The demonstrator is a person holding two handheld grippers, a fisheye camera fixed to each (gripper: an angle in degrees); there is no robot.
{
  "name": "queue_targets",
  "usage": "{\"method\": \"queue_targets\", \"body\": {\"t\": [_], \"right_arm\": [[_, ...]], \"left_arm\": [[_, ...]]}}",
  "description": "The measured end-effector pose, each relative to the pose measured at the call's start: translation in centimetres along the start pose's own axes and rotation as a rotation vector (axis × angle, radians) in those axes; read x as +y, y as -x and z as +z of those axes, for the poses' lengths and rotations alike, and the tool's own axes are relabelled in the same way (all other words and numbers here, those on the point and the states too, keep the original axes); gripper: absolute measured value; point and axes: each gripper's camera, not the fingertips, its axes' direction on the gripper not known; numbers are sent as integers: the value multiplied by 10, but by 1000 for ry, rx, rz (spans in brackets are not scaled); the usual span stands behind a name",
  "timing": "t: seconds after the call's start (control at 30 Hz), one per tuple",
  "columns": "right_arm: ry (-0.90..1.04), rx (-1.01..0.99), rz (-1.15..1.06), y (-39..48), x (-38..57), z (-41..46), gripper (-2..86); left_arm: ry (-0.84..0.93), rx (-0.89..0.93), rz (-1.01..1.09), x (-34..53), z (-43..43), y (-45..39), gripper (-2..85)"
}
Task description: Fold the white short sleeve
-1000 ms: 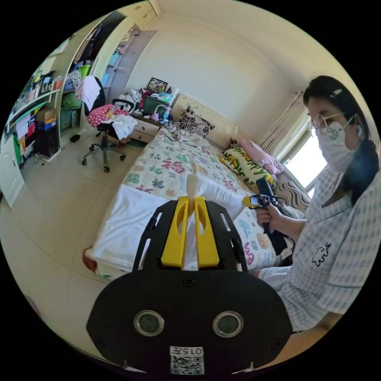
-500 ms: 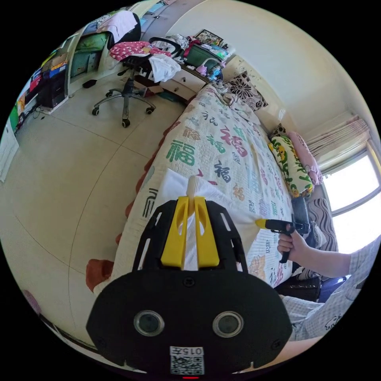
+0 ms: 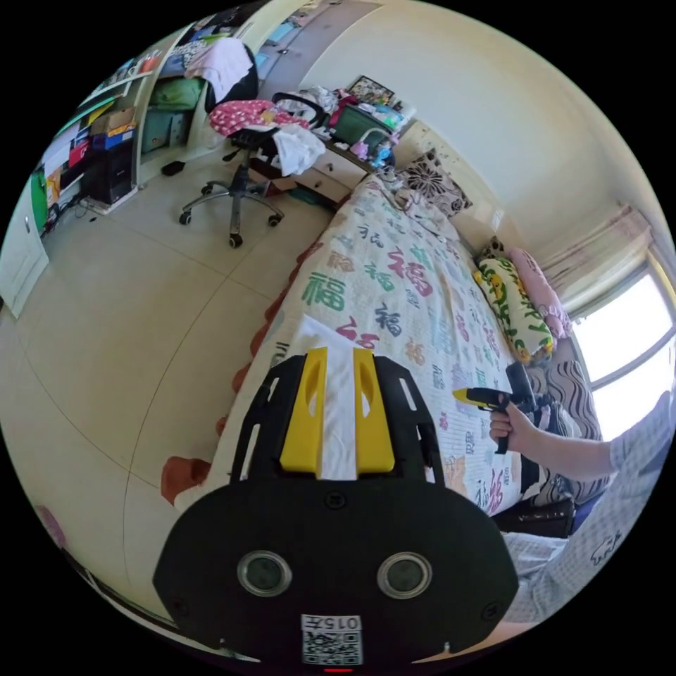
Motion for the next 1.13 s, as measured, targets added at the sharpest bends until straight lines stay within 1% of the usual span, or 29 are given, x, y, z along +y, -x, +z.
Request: {"method": "queue_targets", "body": {"t": [0.1,0.17,0.2,0.27,0.3,0.33,0.37,0.4,0.47,0.5,0.57,0.6,0.67,0.7,0.77,0.8,0.87,0.9,0.93,0.97,1.0,1.07,1.13], "right_arm": [[-7,60,-40,19,49,-41,-4],[-20,161,-39,32,96,-82,-4],[-22,189,-32,35,108,-93,-4],[-34,281,27,40,155,-141,-2],[-40,298,44,40,167,-155,-1],[-67,336,84,41,189,-184,2],[-109,371,122,43,212,-215,6],[-132,388,142,43,223,-231,9],[-235,482,236,44,267,-298,30],[-266,509,263,44,279,-316,36],[-391,614,351,45,327,-386,43],[-424,636,373,46,339,-404,44],[-580,714,440,54,387,-476,48],[-626,733,454,57,399,-494,49],[-775,807,513,71,444,-561,56],[-806,829,531,74,454,-576,59],[-914,939,589,86,490,-632,63],[-936,958,602,89,498,-644,64],[-963,971,612,93,512,-667,65],[-964,972,615,94,523,-688,67],[-954,965,630,93,529,-698,68],[-871,907,672,85,544,-729,71],[-803,824,712,78,554,-745,60]], "left_arm": [[55,18,72,46,15,-60,61],[169,33,125,88,44,-118,61],[197,47,129,99,54,-133,61],[304,183,147,140,97,-200,66],[332,216,156,148,108,-218,69],[375,272,172,164,132,-255,73],[398,334,186,178,155,-292,75],[406,369,187,183,166,-311,75],[417,512,230,199,209,-390,77],[421,530,257,203,220,-411,78],[432,576,347,217,259,-494,81],[436,595,361,220,269,-514,82],[462,662,421,235,306,-595,84],[461,670,441,239,314,-615,85],[461,694,527,253,341,-700,86],[463,703,546,256,347,-721,87],[476,741,620,273,368,-802,90],[479,754,643,277,373,-821,90],[488,774,692,287,381,-859,92],[497,786,742,297,388,-893,93],[501,790,765,302,391,-909,93],[518,804,839,323,399,-963,96],[519,813,868,339,402,-994,98]]}}
